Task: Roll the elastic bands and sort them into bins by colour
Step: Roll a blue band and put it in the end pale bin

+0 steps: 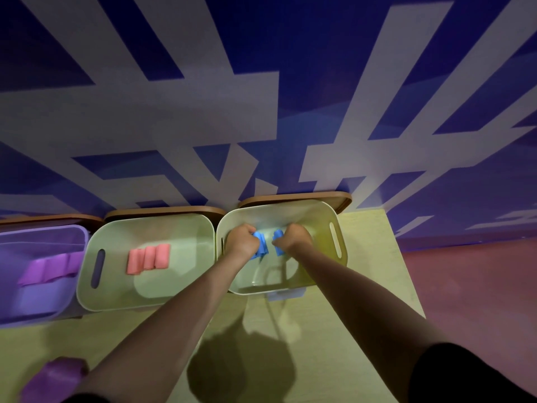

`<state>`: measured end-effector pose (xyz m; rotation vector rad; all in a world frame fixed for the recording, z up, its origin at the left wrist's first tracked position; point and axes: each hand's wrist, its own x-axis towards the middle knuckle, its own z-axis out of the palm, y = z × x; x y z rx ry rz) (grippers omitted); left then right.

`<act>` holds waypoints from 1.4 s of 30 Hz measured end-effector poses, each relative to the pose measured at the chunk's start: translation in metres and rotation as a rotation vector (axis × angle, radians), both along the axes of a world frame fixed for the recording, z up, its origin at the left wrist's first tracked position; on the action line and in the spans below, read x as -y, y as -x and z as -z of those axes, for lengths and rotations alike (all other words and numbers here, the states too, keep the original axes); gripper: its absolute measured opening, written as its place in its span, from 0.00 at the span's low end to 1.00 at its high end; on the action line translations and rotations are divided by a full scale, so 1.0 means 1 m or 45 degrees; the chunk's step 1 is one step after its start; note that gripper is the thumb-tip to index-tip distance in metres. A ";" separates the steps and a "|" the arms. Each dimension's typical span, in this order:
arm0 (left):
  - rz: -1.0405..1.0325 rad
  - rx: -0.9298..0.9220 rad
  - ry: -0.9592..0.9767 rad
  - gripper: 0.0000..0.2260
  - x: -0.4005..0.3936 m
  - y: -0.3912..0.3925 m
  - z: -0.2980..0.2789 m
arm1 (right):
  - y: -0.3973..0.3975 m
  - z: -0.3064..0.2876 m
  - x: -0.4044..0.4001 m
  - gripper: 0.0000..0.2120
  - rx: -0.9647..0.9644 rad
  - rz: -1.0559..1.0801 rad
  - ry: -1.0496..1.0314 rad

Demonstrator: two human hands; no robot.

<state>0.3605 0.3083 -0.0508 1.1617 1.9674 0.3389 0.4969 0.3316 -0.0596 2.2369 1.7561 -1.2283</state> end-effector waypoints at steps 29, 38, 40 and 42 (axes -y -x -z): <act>-0.014 0.106 -0.056 0.16 -0.002 -0.009 0.019 | -0.002 0.005 -0.007 0.16 -0.077 -0.033 0.159; -0.015 0.083 -0.048 0.14 0.001 -0.003 0.021 | 0.002 0.009 -0.006 0.12 -0.237 0.048 0.158; -0.018 0.085 -0.053 0.14 0.001 -0.003 0.021 | 0.001 0.009 -0.008 0.10 -0.304 0.084 0.100; -0.026 0.088 -0.057 0.15 0.001 -0.003 0.021 | -0.001 0.009 -0.007 0.11 -0.369 0.156 0.058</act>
